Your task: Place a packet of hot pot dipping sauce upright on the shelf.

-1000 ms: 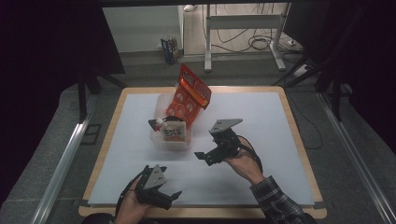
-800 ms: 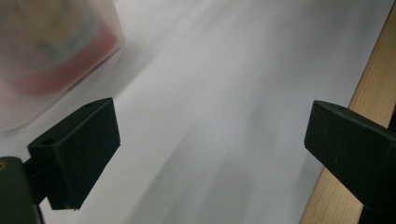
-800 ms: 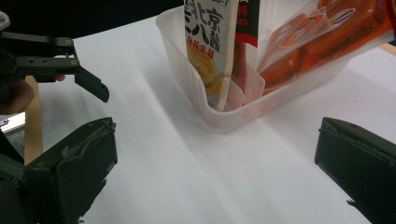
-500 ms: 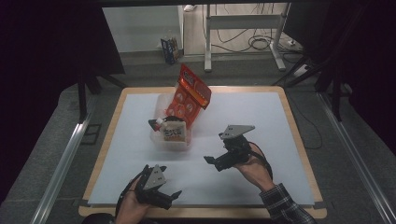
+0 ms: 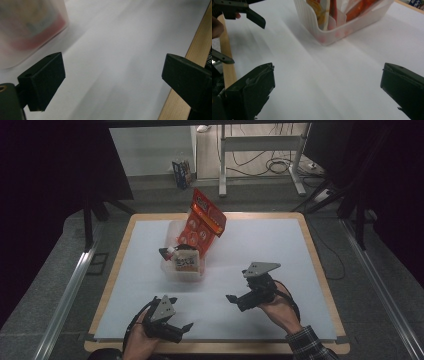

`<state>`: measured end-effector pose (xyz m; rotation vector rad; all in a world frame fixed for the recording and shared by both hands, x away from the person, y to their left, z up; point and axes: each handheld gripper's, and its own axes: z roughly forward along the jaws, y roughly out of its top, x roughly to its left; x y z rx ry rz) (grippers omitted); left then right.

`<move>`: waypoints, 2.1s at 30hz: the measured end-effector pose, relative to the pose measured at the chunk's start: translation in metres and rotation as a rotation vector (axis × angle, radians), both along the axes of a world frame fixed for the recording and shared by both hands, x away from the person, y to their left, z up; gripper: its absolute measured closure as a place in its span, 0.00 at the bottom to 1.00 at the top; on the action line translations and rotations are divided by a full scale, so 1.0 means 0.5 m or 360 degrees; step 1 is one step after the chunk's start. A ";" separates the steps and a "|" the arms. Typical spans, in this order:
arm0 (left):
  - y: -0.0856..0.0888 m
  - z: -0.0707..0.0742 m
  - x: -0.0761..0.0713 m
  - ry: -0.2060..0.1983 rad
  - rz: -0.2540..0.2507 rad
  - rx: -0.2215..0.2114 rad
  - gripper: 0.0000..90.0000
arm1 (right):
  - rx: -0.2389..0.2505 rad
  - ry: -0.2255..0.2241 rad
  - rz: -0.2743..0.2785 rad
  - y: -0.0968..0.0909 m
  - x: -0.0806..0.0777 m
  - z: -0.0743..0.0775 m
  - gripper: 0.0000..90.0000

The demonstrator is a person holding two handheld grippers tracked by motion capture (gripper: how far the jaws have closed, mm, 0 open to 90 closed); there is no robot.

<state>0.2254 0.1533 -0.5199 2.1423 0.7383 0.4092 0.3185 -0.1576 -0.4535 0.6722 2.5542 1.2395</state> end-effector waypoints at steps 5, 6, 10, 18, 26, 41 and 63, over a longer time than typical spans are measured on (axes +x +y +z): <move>-0.002 -0.002 0.000 -0.0009 -0.0002 0.0018 0.05 | -0.0014 0.0008 -0.0039 -0.025 -0.010 -0.009 0.00; -0.002 -0.003 0.000 -0.0011 -0.0002 0.0021 0.05 | -0.0016 0.0005 -0.0045 -0.030 -0.012 -0.011 0.00; -0.002 -0.004 0.001 -0.0017 -0.0001 0.0028 0.05 | -0.0021 0.0002 -0.0077 -0.051 -0.018 -0.015 0.00; -0.003 -0.005 0.001 -0.0019 0.0006 0.0037 0.05 | -0.0010 -0.0005 -0.0144 -0.088 -0.030 -0.012 0.00; -0.001 -0.004 0.002 -0.0020 0.0014 0.0036 0.05 | -0.0015 -0.0019 -0.0201 -0.118 -0.047 -0.010 0.00; 0.004 -0.002 0.004 0.0005 0.0019 0.0030 0.05 | -0.0051 -0.0051 -0.0311 -0.169 -0.070 -0.026 0.00; 0.011 -0.001 0.005 -0.0008 0.0038 0.0035 0.05 | -0.0118 -0.0008 -0.0434 -0.225 -0.096 -0.072 0.00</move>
